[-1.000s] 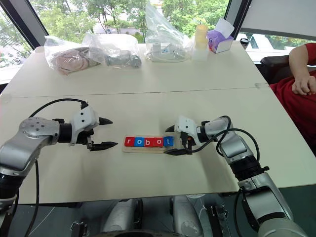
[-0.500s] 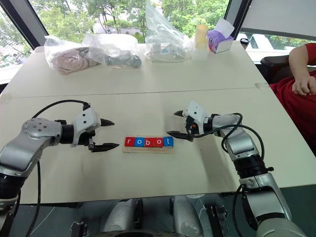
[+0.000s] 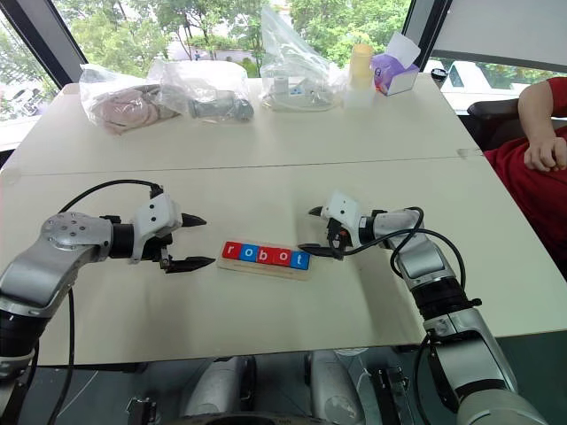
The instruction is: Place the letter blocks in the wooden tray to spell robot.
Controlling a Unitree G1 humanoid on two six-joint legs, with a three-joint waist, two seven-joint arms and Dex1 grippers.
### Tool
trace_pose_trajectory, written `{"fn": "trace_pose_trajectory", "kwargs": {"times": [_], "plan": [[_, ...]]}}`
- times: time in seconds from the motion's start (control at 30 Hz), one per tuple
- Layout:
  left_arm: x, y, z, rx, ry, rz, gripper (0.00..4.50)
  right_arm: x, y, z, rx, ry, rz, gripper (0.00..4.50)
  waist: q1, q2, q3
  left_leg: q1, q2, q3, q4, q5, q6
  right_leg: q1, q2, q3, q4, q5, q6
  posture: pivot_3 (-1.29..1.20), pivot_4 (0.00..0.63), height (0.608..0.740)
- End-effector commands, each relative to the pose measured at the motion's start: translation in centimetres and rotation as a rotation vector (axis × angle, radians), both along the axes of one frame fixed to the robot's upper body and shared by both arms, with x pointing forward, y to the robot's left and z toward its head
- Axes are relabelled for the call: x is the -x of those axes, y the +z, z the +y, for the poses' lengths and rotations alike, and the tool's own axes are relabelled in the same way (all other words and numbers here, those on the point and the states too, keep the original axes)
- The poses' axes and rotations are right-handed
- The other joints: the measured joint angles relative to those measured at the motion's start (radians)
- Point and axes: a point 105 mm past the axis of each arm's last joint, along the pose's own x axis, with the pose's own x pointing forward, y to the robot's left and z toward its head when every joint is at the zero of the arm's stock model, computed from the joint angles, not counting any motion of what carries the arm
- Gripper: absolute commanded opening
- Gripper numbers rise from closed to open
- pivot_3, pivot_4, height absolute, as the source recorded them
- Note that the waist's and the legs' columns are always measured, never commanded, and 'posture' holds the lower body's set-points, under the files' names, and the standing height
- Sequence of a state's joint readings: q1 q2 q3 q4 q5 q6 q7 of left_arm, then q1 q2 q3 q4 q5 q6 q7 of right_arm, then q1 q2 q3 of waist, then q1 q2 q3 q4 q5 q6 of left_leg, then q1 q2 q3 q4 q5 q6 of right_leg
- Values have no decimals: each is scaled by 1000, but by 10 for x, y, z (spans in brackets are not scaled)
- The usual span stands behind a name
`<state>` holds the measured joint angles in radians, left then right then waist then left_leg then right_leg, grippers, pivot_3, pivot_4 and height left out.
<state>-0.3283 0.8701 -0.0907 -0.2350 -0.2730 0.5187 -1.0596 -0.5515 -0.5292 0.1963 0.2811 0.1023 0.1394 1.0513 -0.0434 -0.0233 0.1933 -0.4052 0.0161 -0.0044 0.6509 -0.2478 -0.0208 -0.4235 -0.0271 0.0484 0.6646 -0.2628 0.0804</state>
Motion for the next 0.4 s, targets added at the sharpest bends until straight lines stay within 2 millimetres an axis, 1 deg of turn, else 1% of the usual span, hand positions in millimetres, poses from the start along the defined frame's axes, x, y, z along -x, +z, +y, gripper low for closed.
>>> {"fn": "trace_pose_trajectory", "kwargs": {"times": [0.03,0.13,0.17,0.27,0.3,0.4], "plan": [[1,15,2,81,26,-12,4500,-14,32,-12,-62,-88,-127,4482,0,0,0,0,0,0,0,0,0,0,0,0,0,0,0,0,150,740],[12,11,19,92,68,39,4500,-5,42,-27,-100,-142,-120,4482,0,0,0,0,1,0,0,0,0,0,0,0,0,0,0,0,150,740],[17,10,26,96,87,55,4500,5,42,-32,-108,-149,-95,4482,1,0,0,0,1,-1,-1,0,0,-1,-1,0,0,0,0,0,150,740],[33,9,45,111,159,84,4500,45,38,-47,-132,-181,25,4482,8,0,0,-1,1,-2,-3,0,0,-1,-2,0,0,0,0,0,150,740],[36,8,49,117,184,80,4500,55,37,-51,-140,-201,55,4482,12,0,0,-1,2,-3,-3,-1,1,-1,-2,-1,0,-1,0,0,150,740],[38,6,52,192,245,83,4500,74,33,-57,-198,-286,131,4482,20,0,0,-2,1,-3,-2,-1,1,-1,-3,-1,-1,-1,0,0,150,740]]}}
